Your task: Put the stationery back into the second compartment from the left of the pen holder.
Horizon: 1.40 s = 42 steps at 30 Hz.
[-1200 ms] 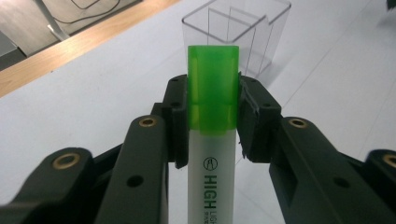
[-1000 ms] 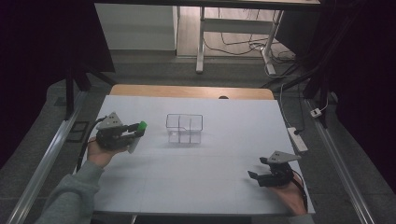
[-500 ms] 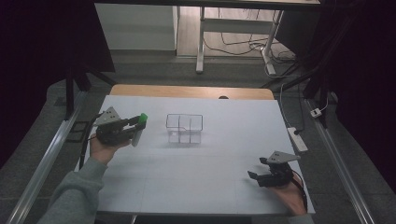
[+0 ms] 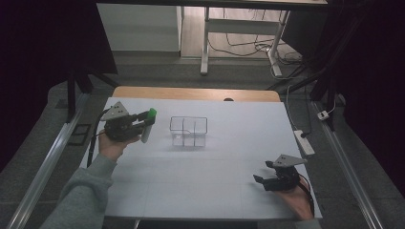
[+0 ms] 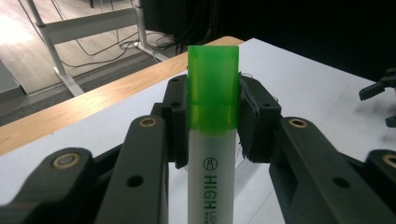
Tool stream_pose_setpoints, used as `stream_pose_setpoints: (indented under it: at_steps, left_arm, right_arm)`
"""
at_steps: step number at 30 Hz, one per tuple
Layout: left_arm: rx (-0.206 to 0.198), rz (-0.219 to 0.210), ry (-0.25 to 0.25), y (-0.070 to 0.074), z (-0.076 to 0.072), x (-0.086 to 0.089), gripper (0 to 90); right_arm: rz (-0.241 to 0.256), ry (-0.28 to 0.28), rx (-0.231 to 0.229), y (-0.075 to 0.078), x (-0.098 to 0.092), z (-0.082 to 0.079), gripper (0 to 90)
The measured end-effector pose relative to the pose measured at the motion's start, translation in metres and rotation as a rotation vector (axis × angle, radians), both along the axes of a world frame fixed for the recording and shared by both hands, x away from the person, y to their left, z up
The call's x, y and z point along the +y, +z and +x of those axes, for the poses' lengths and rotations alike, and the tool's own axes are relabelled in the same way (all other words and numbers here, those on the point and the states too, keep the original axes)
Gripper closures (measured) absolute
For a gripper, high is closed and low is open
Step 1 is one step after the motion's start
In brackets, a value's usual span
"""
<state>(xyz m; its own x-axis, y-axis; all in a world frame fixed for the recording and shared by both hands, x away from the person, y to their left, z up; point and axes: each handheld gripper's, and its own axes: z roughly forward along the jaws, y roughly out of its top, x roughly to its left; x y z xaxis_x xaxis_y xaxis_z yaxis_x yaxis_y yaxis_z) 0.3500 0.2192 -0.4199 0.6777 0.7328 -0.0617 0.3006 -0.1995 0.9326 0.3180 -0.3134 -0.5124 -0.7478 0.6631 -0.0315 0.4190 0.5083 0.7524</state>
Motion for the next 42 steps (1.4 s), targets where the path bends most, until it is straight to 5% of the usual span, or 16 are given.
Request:
stream_pose_setpoints:
  at_steps: [42]
  left_arm:
    - [-0.019,0.031,-0.085,0.028,0.052,-0.065,66.6]
  right_arm:
    - [0.009,-0.002,-0.003,-0.001,-0.001,0.001,22.3]
